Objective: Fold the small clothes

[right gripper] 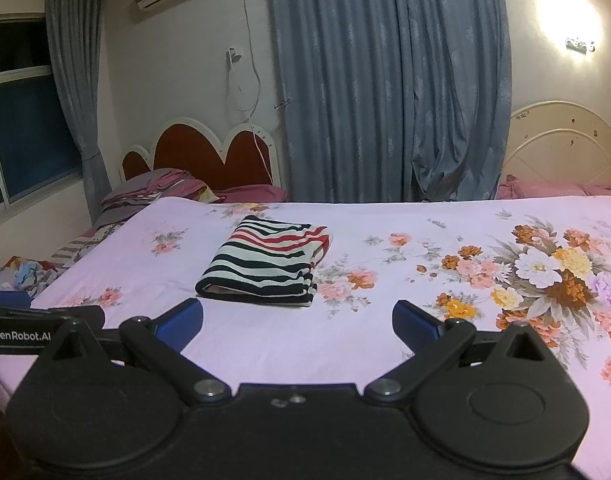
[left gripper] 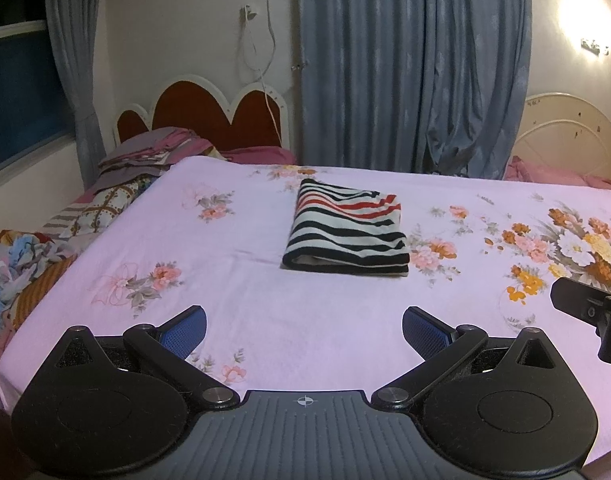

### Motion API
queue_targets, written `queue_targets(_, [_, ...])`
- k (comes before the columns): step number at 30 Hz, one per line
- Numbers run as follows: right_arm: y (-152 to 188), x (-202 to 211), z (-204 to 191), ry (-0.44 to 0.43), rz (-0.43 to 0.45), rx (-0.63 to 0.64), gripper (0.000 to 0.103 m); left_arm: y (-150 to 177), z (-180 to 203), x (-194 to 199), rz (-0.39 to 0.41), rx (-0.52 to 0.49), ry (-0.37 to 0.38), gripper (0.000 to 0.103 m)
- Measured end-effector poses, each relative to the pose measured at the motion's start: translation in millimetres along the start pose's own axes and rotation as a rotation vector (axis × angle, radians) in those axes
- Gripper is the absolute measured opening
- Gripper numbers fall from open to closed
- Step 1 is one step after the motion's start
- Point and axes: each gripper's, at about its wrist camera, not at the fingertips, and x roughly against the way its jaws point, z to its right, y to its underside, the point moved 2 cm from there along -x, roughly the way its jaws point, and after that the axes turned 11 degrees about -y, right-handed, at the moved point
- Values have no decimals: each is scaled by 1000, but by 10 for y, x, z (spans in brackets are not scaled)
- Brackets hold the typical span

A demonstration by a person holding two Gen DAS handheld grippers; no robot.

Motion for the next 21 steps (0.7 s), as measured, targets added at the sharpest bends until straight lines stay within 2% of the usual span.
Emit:
queue_targets(17, [25, -100, 12, -5, -16, -6, 101, 26, 34, -148, -28, 1, 8, 103])
queue_targets(21, [36, -173, 17, 0, -29, -9, 101, 25, 13, -229, -11, 19, 52, 103])
